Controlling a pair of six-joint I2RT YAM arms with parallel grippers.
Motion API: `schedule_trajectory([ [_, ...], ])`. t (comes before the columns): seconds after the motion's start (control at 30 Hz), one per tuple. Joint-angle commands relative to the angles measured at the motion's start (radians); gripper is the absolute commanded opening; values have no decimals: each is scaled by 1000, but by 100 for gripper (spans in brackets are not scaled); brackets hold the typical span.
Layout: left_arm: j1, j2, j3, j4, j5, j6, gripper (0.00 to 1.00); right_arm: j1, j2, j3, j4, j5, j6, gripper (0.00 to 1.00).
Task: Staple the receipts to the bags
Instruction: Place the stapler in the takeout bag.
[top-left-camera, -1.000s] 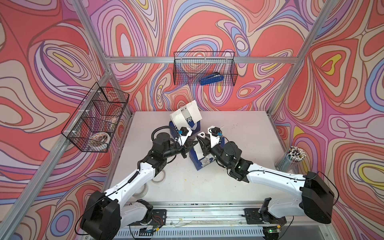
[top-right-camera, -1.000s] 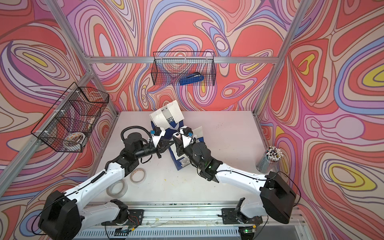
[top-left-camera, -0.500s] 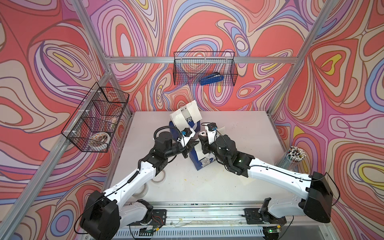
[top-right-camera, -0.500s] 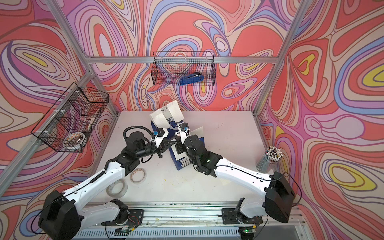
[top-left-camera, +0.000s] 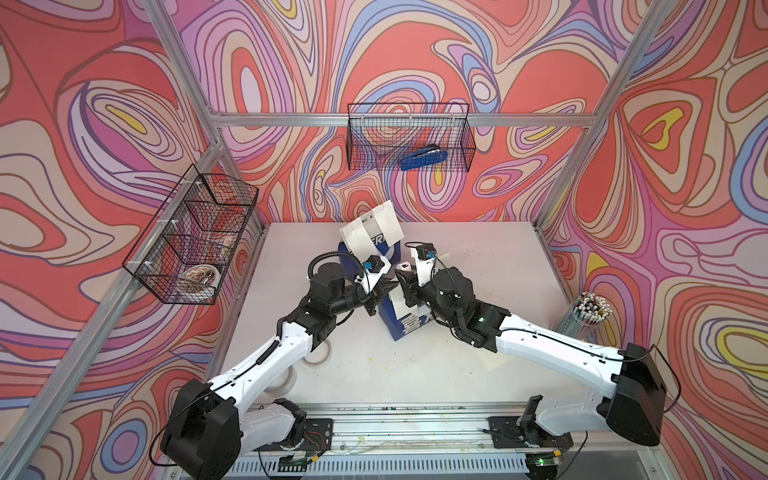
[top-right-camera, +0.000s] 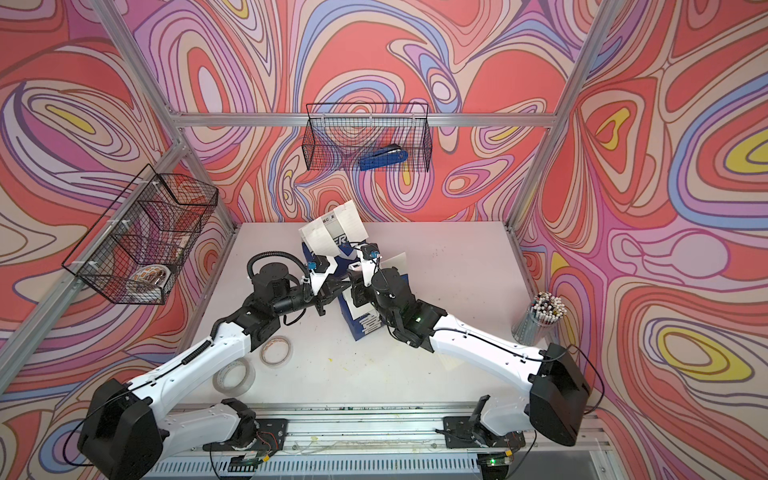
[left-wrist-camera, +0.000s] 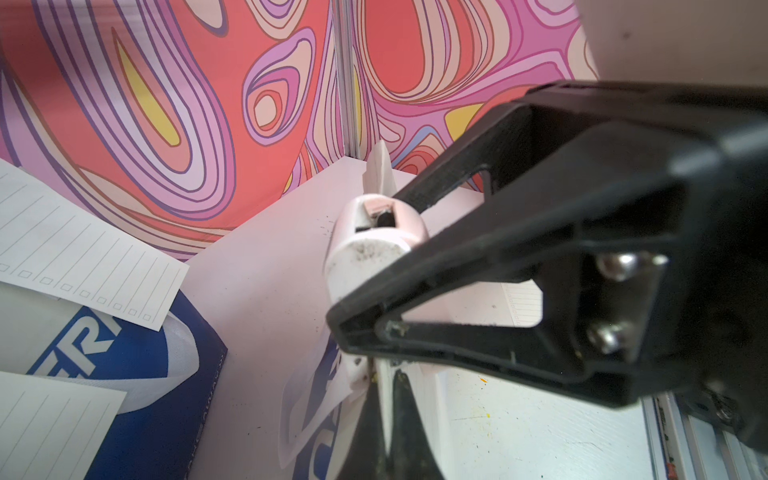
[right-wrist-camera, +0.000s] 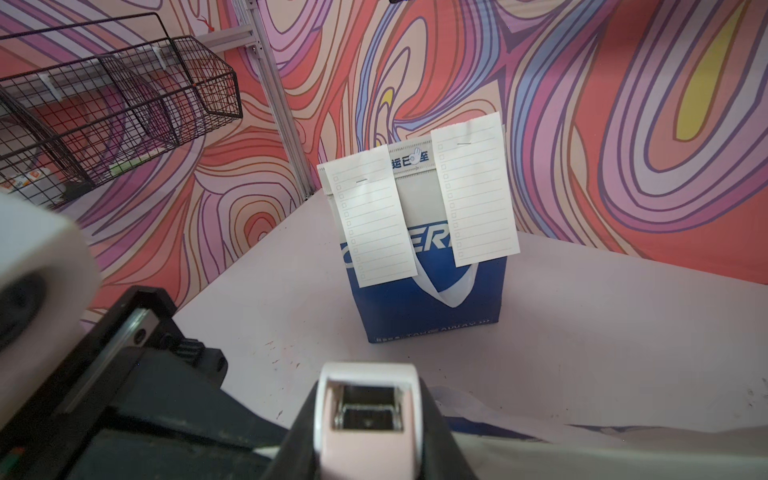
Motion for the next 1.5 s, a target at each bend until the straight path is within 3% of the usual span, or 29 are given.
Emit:
schedule_trajectory([
  [0.0,-16,7,35,77,41,-1,0,15,12,19,6,-118,32,20],
  [0.13,-17,5,33,90,37,-4,0,19,19,7,-10,-88,45,25],
  [0.63,-16,12,20,132,49,-12,0,18,-143,-21,-123,19,-82,59],
  [0.77,-16,12,15,133,69,9,0,13,-184,21,-197,34,-189,67],
  [0.83,-17,12,16,133,82,15,0,-7,-210,51,-252,-45,-298,68],
  [0.97,-16,12,22,134,103,12,0,-132,-226,166,-454,-449,-534,69],
  [1.03,-16,16,28,135,121,14,0,-181,-225,220,-535,-557,-641,71],
  [1.2,-16,33,36,158,173,30,0,-365,-177,319,-652,-862,-782,79],
  [1.23,-18,37,36,165,184,34,0,-388,-155,337,-685,-895,-825,96],
  [1.47,-15,72,68,182,283,53,0,-418,-4,495,-1017,-959,-1178,98],
])
